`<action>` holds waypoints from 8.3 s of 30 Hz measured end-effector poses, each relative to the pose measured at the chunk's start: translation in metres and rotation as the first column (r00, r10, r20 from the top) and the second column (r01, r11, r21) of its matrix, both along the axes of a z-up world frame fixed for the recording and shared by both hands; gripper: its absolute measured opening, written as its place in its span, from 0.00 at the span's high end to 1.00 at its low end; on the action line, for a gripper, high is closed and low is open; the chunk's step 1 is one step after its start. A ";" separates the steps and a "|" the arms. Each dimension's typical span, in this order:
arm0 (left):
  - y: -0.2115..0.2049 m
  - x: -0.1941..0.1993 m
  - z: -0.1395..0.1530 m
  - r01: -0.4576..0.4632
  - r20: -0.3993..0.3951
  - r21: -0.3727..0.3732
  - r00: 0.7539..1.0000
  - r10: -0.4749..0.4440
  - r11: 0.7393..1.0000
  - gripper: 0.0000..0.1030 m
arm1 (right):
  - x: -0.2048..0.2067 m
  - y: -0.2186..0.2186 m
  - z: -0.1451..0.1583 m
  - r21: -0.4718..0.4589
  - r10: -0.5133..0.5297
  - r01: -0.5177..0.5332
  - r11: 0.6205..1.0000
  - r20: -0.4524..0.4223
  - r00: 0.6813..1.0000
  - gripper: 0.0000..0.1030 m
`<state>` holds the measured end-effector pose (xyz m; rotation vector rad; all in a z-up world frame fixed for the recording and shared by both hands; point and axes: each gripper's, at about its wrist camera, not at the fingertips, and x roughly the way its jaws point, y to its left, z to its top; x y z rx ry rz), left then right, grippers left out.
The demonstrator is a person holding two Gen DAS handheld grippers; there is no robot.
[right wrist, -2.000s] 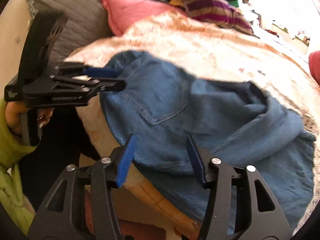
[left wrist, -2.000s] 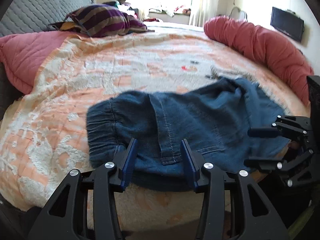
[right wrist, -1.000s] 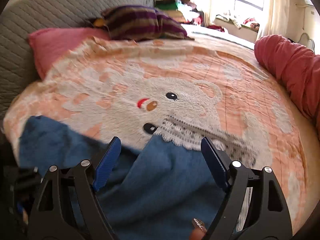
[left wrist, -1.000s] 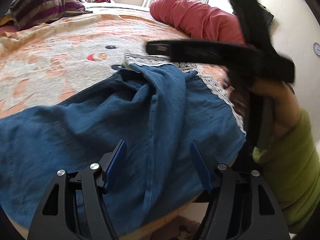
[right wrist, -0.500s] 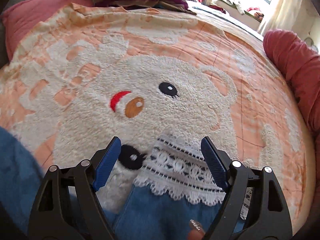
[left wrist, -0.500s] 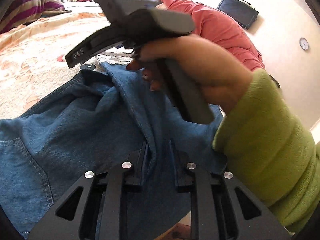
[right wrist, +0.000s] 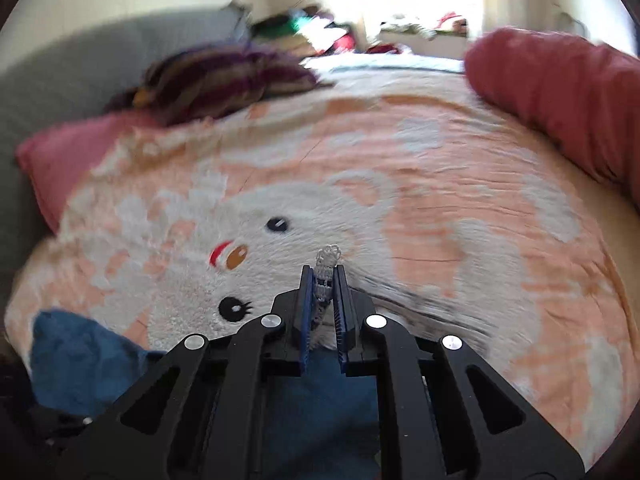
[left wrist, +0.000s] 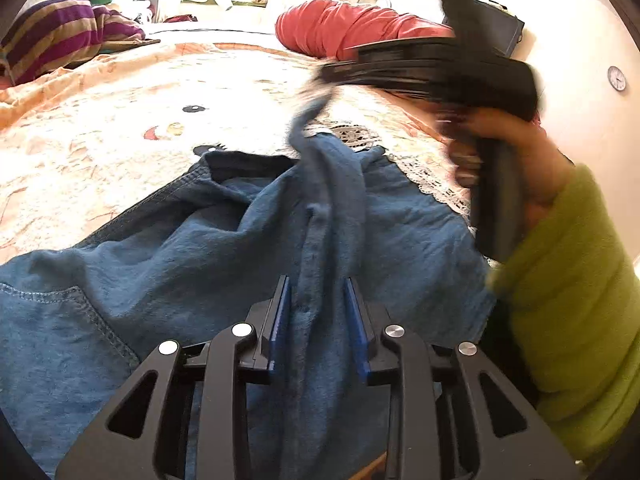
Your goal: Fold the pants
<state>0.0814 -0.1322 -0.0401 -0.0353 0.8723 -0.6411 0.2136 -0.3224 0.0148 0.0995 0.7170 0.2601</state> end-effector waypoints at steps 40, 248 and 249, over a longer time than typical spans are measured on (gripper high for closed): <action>-0.027 -0.072 -0.008 0.156 0.003 0.227 0.987 -0.161 0.961 0.97 | -0.209 -0.145 -0.066 0.114 -0.212 0.241 0.964 -0.219 0.952 0.93; -0.121 0.097 0.034 0.095 -0.046 0.280 0.995 -0.086 0.955 0.05 | -0.197 -0.120 -0.048 0.104 -0.227 0.241 0.965 -0.127 0.965 0.09; -0.130 0.107 0.032 0.106 -0.038 0.286 0.994 -0.100 0.952 0.05 | -0.196 -0.121 -0.050 0.108 -0.235 0.250 0.962 -0.134 0.963 0.09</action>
